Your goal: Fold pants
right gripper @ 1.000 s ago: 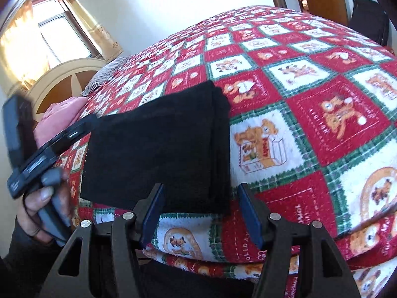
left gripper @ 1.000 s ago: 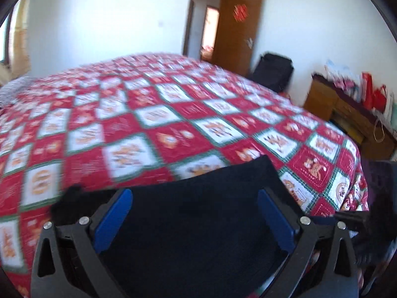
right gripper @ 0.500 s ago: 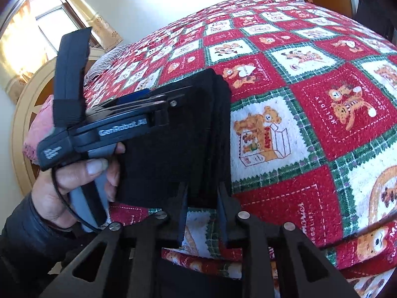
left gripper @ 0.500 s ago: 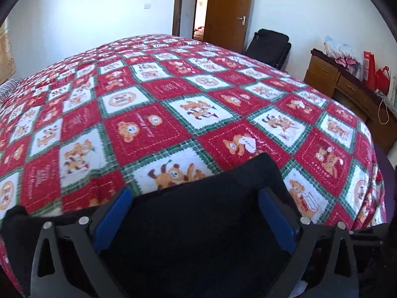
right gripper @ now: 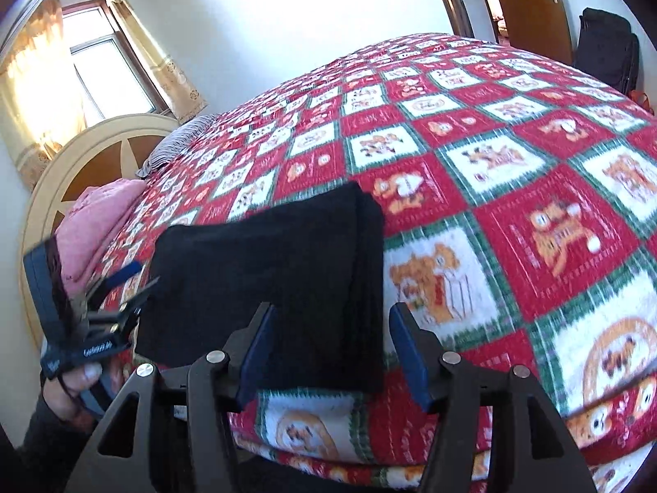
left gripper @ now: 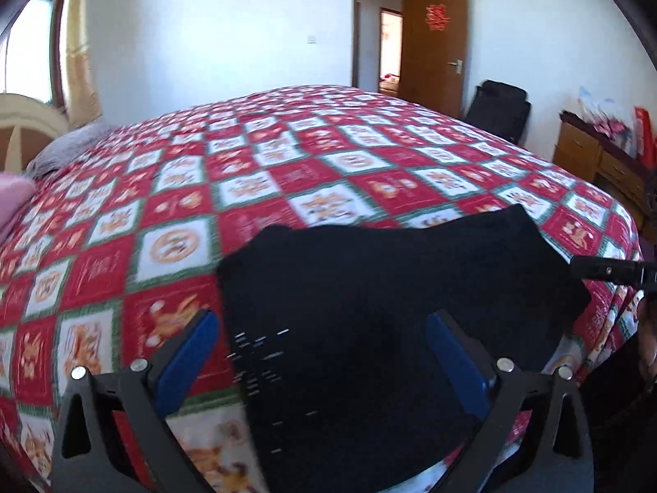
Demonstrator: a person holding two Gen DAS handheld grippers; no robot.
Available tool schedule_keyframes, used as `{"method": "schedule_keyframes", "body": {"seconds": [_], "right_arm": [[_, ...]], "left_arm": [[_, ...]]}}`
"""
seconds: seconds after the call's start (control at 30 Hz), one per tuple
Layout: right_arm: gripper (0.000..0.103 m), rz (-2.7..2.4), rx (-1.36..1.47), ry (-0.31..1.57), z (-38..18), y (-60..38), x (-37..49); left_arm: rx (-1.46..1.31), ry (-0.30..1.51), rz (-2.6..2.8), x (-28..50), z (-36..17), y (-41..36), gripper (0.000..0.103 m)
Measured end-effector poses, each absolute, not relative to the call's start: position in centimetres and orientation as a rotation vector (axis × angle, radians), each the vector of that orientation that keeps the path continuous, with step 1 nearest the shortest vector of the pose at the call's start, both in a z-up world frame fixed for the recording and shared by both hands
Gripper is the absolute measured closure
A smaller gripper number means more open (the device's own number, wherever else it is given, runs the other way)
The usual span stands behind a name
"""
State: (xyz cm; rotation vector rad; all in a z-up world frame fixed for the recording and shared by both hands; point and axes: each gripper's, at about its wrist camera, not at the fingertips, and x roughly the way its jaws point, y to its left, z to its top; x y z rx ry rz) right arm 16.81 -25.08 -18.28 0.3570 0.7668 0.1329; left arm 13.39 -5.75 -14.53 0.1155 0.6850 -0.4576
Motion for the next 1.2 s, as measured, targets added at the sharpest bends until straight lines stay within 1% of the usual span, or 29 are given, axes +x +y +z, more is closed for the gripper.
{"method": "schedule_keyframes", "body": {"seconds": [0.23, 0.47, 0.73, 0.87, 1.17, 1.2], "right_arm": [[0.044, 0.140, 0.345, 0.798, -19.2, -24.6, 20.4], [0.044, 0.162, 0.457, 0.819, -21.6, -27.0, 21.0], [0.044, 0.186, 0.488, 0.807, -21.9, -26.9, 21.1], [0.049, 0.204, 0.491, 0.806, -21.8, -26.6, 20.9], [0.049, 0.197, 0.497, 0.825, -22.5, -26.7, 21.4], [0.054, 0.203, 0.498, 0.823, -22.3, -26.6, 21.3]], "left_arm": [[0.046, 0.731, -0.430, 14.7, -16.7, -4.0, 0.000], [-0.028, 0.743, -0.462, 15.1, -18.2, -3.5, 0.000], [-0.046, 0.747, -0.480, 15.6, -18.4, -3.4, 0.000], [-0.041, 0.749, -0.499, 15.6, -18.5, -3.2, 0.000], [-0.067, 0.751, -0.539, 15.7, -18.4, -2.7, 0.000], [-0.063, 0.747, -0.542, 15.5, -18.4, -2.7, 0.004]]}}
